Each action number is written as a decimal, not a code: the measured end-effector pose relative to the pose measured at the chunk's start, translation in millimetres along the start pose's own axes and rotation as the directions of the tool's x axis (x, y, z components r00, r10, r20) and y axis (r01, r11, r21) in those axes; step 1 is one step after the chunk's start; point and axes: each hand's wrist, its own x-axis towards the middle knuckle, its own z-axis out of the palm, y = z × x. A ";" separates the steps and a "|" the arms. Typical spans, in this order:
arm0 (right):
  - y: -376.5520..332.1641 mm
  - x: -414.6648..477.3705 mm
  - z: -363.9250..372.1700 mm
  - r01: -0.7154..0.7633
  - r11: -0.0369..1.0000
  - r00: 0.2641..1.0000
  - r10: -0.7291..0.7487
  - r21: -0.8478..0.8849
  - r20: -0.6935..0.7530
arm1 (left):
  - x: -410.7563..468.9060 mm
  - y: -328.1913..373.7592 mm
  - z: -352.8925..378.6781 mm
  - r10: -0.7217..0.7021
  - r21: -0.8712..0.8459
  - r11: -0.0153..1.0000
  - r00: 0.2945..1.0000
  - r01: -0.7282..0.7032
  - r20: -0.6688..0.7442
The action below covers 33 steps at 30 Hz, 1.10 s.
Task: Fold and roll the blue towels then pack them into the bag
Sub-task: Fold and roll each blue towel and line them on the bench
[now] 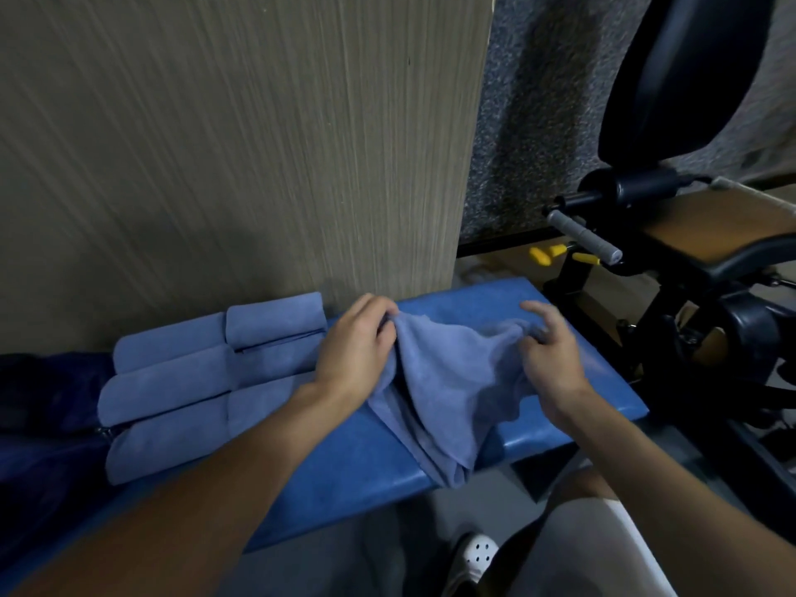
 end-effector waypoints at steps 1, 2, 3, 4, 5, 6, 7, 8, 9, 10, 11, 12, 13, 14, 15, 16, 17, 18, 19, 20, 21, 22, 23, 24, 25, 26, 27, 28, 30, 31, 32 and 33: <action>-3.1 -3.1 3.9 0.021 1.000 0.997 -0.022 0.014 0.071 | 4.4 4.3 -0.6 0.024 -0.029 0.999 1.000 -0.024 0.000; -6.5 -7.6 8.4 0.033 0.999 0.985 -0.035 0.014 0.170 | 8.6 10.1 -1.0 0.050 -0.056 0.997 0.999 -0.050 0.007; -8.7 -11.7 15.1 0.050 0.999 0.960 -0.044 -0.015 0.278 | 12.3 17.0 -1.5 0.085 -0.081 0.993 0.996 -0.083 0.018; -11.0 -15.9 21.7 0.086 0.993 0.933 -0.050 -0.085 0.356 | 15.4 23.9 -2.2 0.125 -0.101 0.987 0.992 -0.121 0.034; -11.3 -16.9 28.0 0.154 0.975 0.910 -0.077 -0.158 0.407 | 18.1 30.5 -3.2 0.164 -0.119 0.980 0.985 -0.156 0.055; -12.9 -17.5 32.5 0.233 0.946 0.895 -0.118 -0.225 0.431 | 20.2 36.5 -4.8 0.196 -0.133 0.974 0.978 -0.185 0.077; -13.8 -17.2 36.5 0.296 0.922 0.887 -0.170 -0.248 0.429 | 21.7 40.7 -6.6 0.219 -0.141 0.969 0.971 -0.205 0.093; -16.7 -17.7 38.5 0.337 0.912 0.886 -0.224 -0.233 0.407 | 22.4 43.1 -8.8 0.232 -0.144 0.966 0.968 -0.216 0.099; -19.0 -16.3 39.2 0.353 0.915 0.890 -0.264 -0.194 0.372 | 22.2 44.3 -11.3 0.232 -0.144 0.965 0.968 -0.218 0.093; -24.7 -17.0 39.0 0.348 0.924 0.899 -0.281 -0.159 0.336 | 21.2 44.0 -13.5 0.218 -0.133 0.969 0.973 -0.207 0.073; -28.1 -16.8 38.0 0.341 0.933 0.908 -0.294 -0.118 0.298 | 18.9 43.0 -15.2 0.184 -0.115 0.977 0.982 -0.178 0.042; -32.1 -18.1 36.0 0.342 0.935 0.913 -0.306 -0.094 0.271 | 15.6 41.1 -15.9 0.124 -0.094 0.988 0.992 -0.122 0.013; -32.0 -17.0 34.9 0.344 0.936 0.916 -0.316 -0.078 0.248 | 11.0 38.8 -15.8 0.037 -0.073 0.997 0.999 -0.037 0.005; -32.1 -18.2 33.5 0.346 0.935 0.919 -0.319 -0.084 0.230 | 5.7 35.8 -14.7 -0.062 -0.044 0.997 0.998 0.063 0.023; -28.7 -17.2 32.1 0.344 0.934 0.923 -0.317 -0.101 0.216 | -0.4 32.6 -12.6 -0.148 -0.003 0.989 0.987 0.149 0.053; -24.6 -17.0 30.2 0.332 0.933 0.930 -0.299 -0.137 0.211 | -7.7 29.1 -10.2 -0.206 0.036 0.978 0.975 0.204 0.081; -17.8 -16.7 27.8 0.320 0.931 0.935 -0.281 -0.174 0.216 | -15.7 24.4 -6.9 -0.245 0.057 0.969 0.963 0.240 0.108; -9.6 -16.8 24.3 0.306 0.923 0.939 -0.251 -0.234 0.236 | -23.7 19.8 -3.4 -0.276 0.062 0.961 0.952 0.270 0.133; 0.8 -16.5 21.0 0.296 0.907 0.940 -0.222 -0.300 0.259 | -31.5 15.7 0.1 -0.308 0.065 0.951 0.938 0.301 0.159; 9.8 -17.9 17.5 0.279 0.882 0.945 -0.182 -0.381 0.271 | -38.7 12.1 3.5 -0.334 0.073 0.943 0.925 0.326 0.184; 19.9 -17.9 13.5 0.260 0.853 0.952 -0.150 -0.453 0.265 | -45.4 8.9 7.1 -0.354 0.084 0.935 0.911 0.344 0.213; 28.1 -18.1 9.5 0.236 0.824 0.963 -0.125 -0.515 0.240 | -51.6 6.5 10.8 -0.366 0.094 0.930 0.898 0.354 0.242; 36.2 -16.8 6.1 0.211 0.808 0.970 -0.107 -0.550 0.216 | -57.0 5.0 14.2 -0.377 0.112 0.926 0.887 0.360 0.266; 40.8 -15.9 4.0 0.192 0.800 0.976 -0.094 -0.568 0.198 | -61.6 4.0 17.7 -0.386 0.136 0.922 0.878 0.361 0.282; 45.6 -13.8 2.7 0.177 0.794 0.979 -0.082 -0.581 0.187 | -65.4 2.6 21.1 -0.400 0.162 0.916 0.868 0.368 0.294; 46.3 -13.0 2.8 0.171 0.789 0.980 -0.077 -0.591 0.181 | -67.9 0.2 24.4 -0.420 0.180 0.907 0.856 0.382 0.301; 47.0 -10.4 3.1 0.166 0.783 0.982 -0.074 -0.599 0.175 | -69.6 -2.9 27.6 -0.444 0.188 0.895 0.842 0.404 0.305; 46.6 -7.5 3.6 0.160 0.780 0.983 -0.068 -0.605 0.172 | -70.5 -5.6 30.1 -0.465 0.188 0.885 0.832 0.426 0.303; 44.7 1.4 7.3 0.124 0.798 0.984 -0.020 -0.589 0.179 | -69.5 -9.9 33.6 -0.488 0.179 0.872 0.822 0.455 0.293; 43.3 5.8 9.6 0.084 0.814 0.984 0.024 -0.575 0.178 | -68.4 -11.5 35.1 -0.491 0.170 0.871 0.821 0.461 0.292; 41.5 10.0 11.9 0.054 0.821 0.981 0.062 -0.568 0.183 | -67.0 -12.8 36.7 -0.485 0.163 0.875 0.823 0.457 0.295; 41.8 13.6 14.5 0.026 0.826 0.975 0.103 -0.562 0.197 | -66.0 -13.5 38.4 -0.472 0.154 0.881 0.827 0.446 0.306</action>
